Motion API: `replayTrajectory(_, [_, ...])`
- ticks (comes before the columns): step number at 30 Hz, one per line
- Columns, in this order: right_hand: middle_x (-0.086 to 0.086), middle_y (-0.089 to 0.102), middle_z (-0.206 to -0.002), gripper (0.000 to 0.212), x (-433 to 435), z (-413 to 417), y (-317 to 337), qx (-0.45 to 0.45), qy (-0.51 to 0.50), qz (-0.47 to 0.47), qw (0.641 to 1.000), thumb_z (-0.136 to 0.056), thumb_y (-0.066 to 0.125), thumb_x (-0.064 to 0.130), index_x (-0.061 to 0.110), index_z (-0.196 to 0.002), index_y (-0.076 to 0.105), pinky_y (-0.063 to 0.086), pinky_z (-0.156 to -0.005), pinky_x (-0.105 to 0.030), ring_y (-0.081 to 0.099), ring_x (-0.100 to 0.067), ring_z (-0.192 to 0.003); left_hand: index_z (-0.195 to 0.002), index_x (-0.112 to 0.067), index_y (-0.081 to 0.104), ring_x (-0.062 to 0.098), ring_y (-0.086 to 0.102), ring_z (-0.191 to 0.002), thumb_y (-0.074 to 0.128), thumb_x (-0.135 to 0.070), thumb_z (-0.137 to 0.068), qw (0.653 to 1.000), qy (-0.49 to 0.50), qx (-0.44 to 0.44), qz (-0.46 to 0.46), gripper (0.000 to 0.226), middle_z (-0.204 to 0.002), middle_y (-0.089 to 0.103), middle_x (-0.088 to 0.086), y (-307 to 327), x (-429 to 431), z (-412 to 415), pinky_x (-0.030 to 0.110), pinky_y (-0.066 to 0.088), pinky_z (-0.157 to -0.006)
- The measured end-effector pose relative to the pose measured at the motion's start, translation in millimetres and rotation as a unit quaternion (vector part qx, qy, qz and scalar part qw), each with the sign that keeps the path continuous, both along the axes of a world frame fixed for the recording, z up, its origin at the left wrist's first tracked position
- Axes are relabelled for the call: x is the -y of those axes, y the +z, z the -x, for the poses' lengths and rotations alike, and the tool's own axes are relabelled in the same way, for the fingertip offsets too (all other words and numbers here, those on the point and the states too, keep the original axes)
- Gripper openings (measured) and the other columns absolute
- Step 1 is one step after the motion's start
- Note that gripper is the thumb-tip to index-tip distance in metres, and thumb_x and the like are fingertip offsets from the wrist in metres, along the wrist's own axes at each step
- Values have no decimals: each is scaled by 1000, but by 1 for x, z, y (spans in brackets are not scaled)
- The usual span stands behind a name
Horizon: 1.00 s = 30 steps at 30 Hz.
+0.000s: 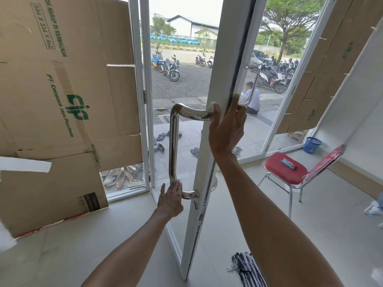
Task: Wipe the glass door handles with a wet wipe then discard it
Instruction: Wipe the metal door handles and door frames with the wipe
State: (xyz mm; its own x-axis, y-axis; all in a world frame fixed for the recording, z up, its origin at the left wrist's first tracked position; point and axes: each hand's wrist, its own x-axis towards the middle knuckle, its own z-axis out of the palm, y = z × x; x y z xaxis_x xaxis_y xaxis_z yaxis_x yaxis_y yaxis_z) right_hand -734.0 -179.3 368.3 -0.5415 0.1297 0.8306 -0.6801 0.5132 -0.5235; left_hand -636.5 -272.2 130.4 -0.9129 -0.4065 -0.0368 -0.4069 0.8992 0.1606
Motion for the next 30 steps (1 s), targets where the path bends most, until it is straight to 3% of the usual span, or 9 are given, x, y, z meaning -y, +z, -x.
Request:
replayTrajectory(3, [-16, 57, -113, 55, 1, -2, -1, -2, 3, 2, 1000, -96, 53, 39, 4, -139, 47, 51, -71, -37, 55, -30, -107, -158, -8, 4, 15, -7, -153, 44, -7, -90, 999, -8, 36, 12, 78, -167, -4, 2, 6, 6, 2, 44, -4, -123])
replayTrajectory(12, [-16, 56, -115, 56, 5, -3, -4, 0, 5, 7, 1000, -96, 52, 41, 5, -139, 47, 53, -72, -38, 56, -30, -107, -156, -5, 10, 23, 7, -154, 53, -8, -86, 997, -44, -24, -58, 82, -165, 14, 9, -1, -51, 4, 41, 10, -124])
replayTrajectory(17, [-15, 55, -117, 56, 5, -5, -4, 4, 14, 5, 1000, -97, 52, 42, 6, -140, 46, 52, -73, -38, 54, -30, -110, -153, -10, 23, 18, 14, -152, 49, -5, -86, 998, -54, -11, 5, 73, -162, 25, 4, 8, -34, -4, 50, 6, -122])
replayTrajectory(21, [-16, 56, -117, 57, 6, -5, -3, 4, 12, 4, 1000, -96, 52, 43, 7, -140, 46, 53, -73, -39, 55, -30, -109, -155, -6, 17, 17, 9, -153, 49, -8, -89, 998, 1, 30, 46, 74, -163, 18, 5, 11, -14, -8, 53, -3, -122])
replayTrajectory(27, [-15, 58, -114, 57, 8, -7, -4, 1, 6, 7, 1000, -96, 53, 43, 7, -139, 48, 54, -68, -38, 57, -30, -106, -149, -12, 27, 22, 15, -151, 59, -13, -82, 999, -34, 0, -3, 74, -157, 31, 4, 8, -43, -3, 47, 9, -121])
replayTrajectory(30, [-14, 58, -110, 55, 8, -9, -3, -7, 9, 10, 1000, -95, 55, 41, 5, -137, 49, 52, -64, -34, 58, -28, -102, -150, -10, 23, 24, 15, -151, 64, -17, -79, 999, -35, 1, 6, 82, -156, 30, 5, 8, -49, -4, 49, 12, -120])
